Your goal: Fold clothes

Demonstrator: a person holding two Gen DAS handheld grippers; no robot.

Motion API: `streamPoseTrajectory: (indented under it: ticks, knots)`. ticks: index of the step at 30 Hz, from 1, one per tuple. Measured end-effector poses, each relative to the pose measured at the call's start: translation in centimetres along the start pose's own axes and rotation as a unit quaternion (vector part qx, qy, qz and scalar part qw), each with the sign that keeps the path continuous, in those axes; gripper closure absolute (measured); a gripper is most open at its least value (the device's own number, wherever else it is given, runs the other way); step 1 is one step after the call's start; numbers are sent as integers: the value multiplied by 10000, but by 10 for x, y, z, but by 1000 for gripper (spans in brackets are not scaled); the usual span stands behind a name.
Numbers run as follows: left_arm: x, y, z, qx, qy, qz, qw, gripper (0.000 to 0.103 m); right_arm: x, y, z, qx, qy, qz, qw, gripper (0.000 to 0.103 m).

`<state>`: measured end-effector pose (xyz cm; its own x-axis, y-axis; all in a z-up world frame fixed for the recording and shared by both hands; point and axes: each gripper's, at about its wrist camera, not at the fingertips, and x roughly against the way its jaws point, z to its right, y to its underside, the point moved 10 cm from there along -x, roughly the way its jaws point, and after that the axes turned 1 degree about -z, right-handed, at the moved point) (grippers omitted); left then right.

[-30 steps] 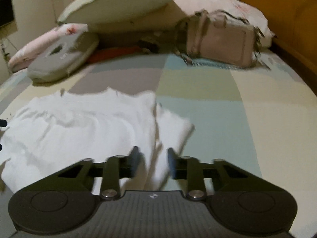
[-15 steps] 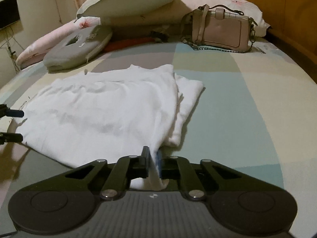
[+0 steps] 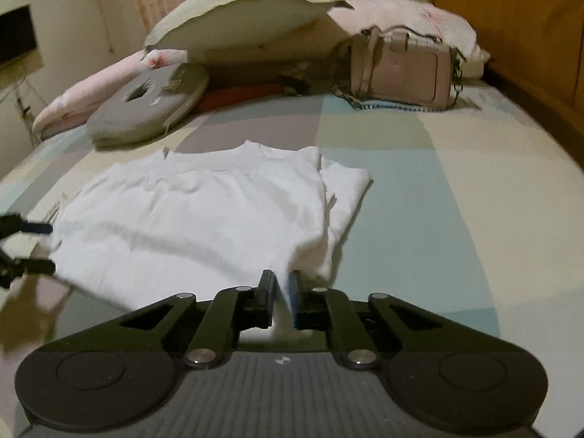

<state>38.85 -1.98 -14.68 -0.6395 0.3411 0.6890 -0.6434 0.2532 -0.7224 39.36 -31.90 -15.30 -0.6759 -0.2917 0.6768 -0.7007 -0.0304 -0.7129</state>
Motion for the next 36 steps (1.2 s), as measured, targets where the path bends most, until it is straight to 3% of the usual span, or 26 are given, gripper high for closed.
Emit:
streamPoseTrajectory:
  ticks: [2,5,7,10,16,20,22,24,26,28,31,33,36]
  knots:
    - [-8,3,4,77,1,-33,10000,1,-17,8,7,-120,118,-201,9997,78]
    - [-15,18,3,55,-113,-225,9997,1,-15,22,6,-98,53,-210,9997,94]
    - [-12,30,-2,-112,-301,-286,9991,1,-8,29,7,-35,123,-242,9996,94]
    - [-2,32,-6,-106,-238,-373,9990,1,2,31,10,14,167,-266,9995,93]
    - [8,-22,-15,-262,-327,174,9990,1,6,-28,-5,226,178,301,9991,86]
    - [-23,-46,-27,78,-245,252,9994,1,-42,-48,-20,64,-44,144,9999,80]
    - [-45,-43,-40,314,-355,73,9989,1,-67,-41,-18,-148,203,-41,9997,71]
    - [-64,-32,-58,600,-614,-239,9960,1,-72,-35,-17,-379,327,156,9986,65]
    - [-56,-33,-66,731,-647,-107,9952,1,-68,-29,-21,-401,374,361,9978,59]
    - [-46,-41,-67,799,-671,-46,9945,1,-64,-23,-25,-350,418,528,9971,47]
    - [-39,-67,-58,595,-502,274,9966,1,-62,-25,-37,-77,528,338,9980,28]
    - [-53,-80,-51,582,-303,276,9975,1,-57,-24,-44,-26,472,317,9984,15]
    - [-92,-84,-51,727,-208,68,9971,1,-55,-18,-48,120,428,313,9985,12]
